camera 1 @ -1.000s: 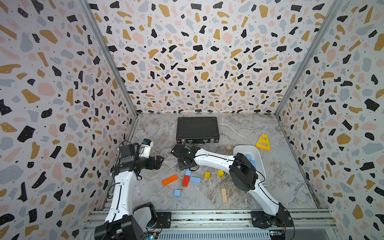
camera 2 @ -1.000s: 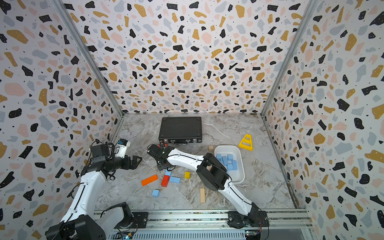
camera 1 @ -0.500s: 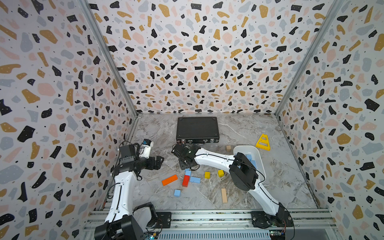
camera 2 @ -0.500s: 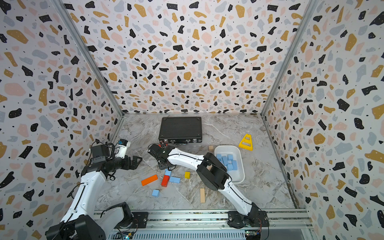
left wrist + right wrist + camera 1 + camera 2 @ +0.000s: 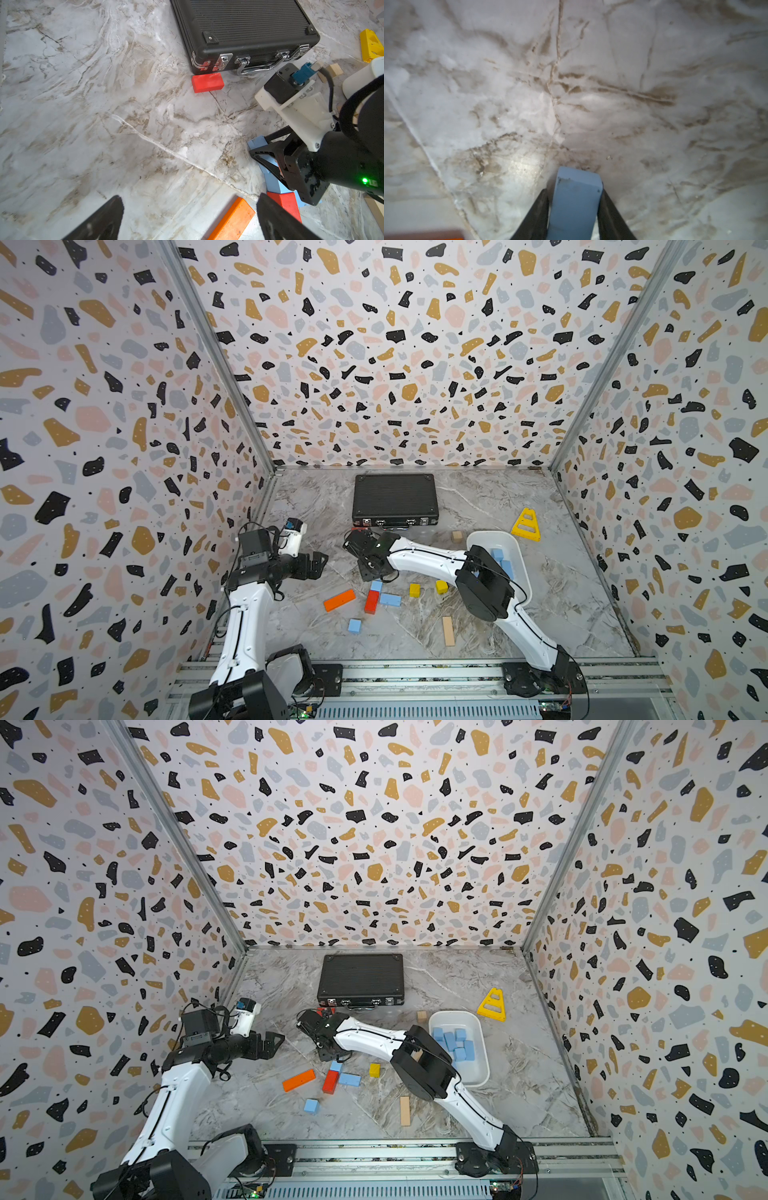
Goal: Pick out the blue building blocks
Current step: Pick up the building block from the center of the board.
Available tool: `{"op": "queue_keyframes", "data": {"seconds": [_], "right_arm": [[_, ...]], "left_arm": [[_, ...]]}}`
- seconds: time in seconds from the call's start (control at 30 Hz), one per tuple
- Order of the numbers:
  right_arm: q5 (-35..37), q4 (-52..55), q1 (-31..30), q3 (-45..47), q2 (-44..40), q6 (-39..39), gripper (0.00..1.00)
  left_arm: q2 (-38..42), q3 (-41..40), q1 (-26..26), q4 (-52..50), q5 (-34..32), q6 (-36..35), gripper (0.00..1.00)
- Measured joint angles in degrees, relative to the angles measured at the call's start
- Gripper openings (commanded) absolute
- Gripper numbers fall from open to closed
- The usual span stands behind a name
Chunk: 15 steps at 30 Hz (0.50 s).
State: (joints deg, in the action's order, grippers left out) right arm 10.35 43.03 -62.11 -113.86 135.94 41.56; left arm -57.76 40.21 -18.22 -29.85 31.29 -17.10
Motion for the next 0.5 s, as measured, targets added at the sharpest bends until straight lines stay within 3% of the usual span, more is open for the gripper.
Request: {"op": "queue_keyframes", "data": {"seconds": [0.2, 0.5], "right_arm": [[-0.26, -0.02, 0.00, 0.00, 0.00, -0.04, 0.25], [-1.18, -0.24, 0.55, -2.82, -0.09, -3.04, 0.23]], "left_arm": [[0.00, -0.39, 0.00, 0.11, 1.33, 0.00, 1.00], [-0.20, -0.50, 0.00, 0.68, 5.81, 2.47, 1.00]]}}
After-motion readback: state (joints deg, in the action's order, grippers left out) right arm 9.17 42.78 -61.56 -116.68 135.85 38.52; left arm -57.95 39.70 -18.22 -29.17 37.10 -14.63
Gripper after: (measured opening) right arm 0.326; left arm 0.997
